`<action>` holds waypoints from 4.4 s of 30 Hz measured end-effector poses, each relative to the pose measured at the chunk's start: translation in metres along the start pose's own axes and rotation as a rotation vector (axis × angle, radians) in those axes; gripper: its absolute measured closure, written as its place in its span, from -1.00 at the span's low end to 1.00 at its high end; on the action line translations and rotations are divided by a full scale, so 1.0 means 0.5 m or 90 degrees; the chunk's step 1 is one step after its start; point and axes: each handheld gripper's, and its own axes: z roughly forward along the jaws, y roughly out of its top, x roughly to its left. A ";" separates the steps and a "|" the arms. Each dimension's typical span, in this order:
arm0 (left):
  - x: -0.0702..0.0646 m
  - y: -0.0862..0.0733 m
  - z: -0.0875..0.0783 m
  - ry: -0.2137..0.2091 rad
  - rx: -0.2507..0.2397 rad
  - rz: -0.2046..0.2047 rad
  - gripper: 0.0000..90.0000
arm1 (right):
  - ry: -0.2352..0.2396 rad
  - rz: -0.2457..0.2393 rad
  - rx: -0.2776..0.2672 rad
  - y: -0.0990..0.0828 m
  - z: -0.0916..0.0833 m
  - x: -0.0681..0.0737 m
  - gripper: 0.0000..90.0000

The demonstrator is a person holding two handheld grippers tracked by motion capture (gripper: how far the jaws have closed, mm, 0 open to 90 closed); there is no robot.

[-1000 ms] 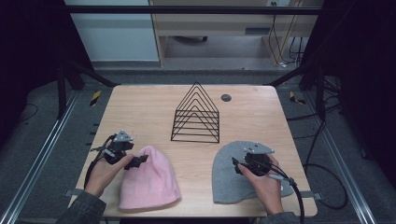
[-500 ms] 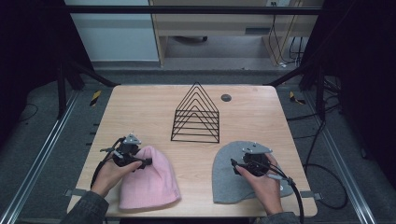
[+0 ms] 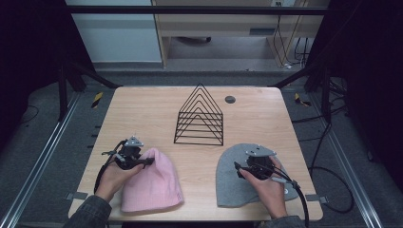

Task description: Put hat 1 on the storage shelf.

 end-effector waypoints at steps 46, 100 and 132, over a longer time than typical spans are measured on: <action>-0.134 0.156 -0.173 0.018 -0.189 0.143 0.73 | -0.015 0.013 -0.106 0.022 -0.059 -0.006 -0.32; -0.078 0.447 -0.341 -0.031 -0.318 0.170 0.72 | 0.268 -0.146 -0.142 0.431 -0.051 0.109 0.45; -0.107 0.575 -0.248 -0.019 -0.291 0.228 0.70 | 0.188 -0.074 -0.169 0.419 -0.055 -0.019 0.54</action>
